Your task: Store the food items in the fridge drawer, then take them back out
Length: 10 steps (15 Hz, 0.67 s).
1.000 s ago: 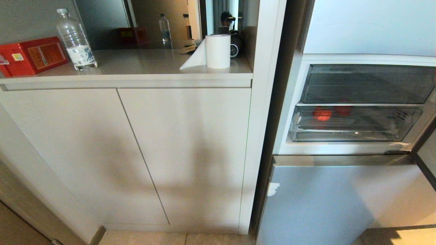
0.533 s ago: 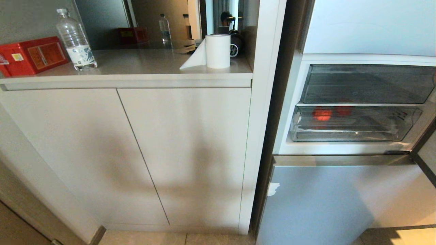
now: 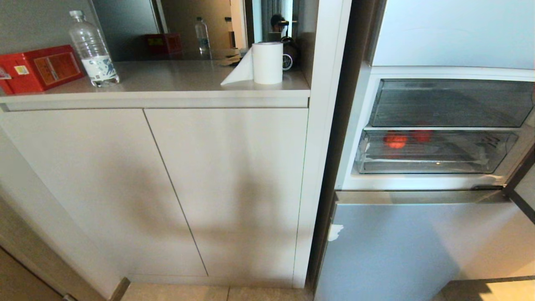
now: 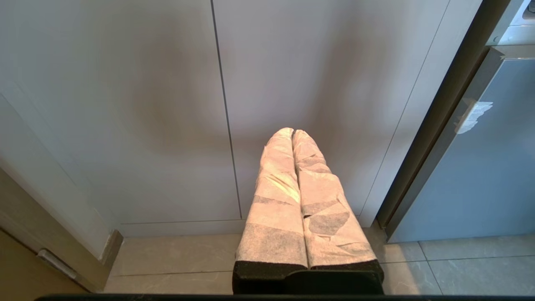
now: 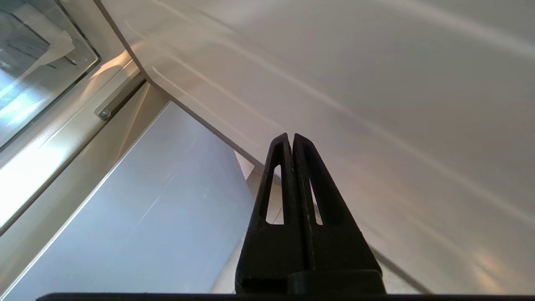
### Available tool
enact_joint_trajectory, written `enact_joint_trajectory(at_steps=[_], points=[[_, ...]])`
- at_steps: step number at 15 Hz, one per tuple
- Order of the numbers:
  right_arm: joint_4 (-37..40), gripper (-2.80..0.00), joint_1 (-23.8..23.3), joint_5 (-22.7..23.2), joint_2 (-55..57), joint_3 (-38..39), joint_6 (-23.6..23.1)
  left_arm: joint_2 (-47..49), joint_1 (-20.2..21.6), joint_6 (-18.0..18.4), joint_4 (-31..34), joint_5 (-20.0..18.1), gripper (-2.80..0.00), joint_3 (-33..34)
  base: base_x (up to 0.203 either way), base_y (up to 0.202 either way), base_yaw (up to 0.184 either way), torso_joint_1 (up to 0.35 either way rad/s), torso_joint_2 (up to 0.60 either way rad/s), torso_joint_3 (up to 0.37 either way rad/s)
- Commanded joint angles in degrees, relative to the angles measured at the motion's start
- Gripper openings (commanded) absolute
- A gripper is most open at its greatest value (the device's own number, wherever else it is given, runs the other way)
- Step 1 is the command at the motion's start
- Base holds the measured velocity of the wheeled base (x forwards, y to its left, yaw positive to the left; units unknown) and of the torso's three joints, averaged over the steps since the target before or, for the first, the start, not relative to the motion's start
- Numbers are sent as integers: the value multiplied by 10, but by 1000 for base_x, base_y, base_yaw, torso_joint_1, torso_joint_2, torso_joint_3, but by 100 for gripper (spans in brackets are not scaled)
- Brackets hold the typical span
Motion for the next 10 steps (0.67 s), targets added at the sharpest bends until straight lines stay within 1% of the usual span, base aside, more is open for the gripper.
enact_joint_trajectory(at_steps=[1, 3, 4, 6, 8, 10], points=[[-2, -280, 1, -1, 5, -6, -4, 0, 0, 0, 0, 0, -280, 1, 0, 0, 0, 0, 0, 0], [-11, -280, 6, 3, 8, -8, -9, 0, 0, 0, 0, 0, -280, 1, 0, 0, 0, 0, 0, 0], [-32, -280, 21, 14, 7, -4, -9, 0, 0, 0, 0, 0, -280, 1, 0, 0, 0, 0, 0, 0], [-77, -280, 80, 58, 7, 12, -12, 0, 0, 0, 0, 0, -280, 1, 0, 0, 0, 0, 0, 0], [-95, -280, 150, 111, 8, 28, -19, 0, 0, 0, 0, 0, -280, 1, 0, 0, 0, 0, 0, 0], [-99, -280, 233, 183, 9, 39, -21, 0, 0, 0, 0, 0, -280, 1, 0, 0, 0, 0, 0, 0]])
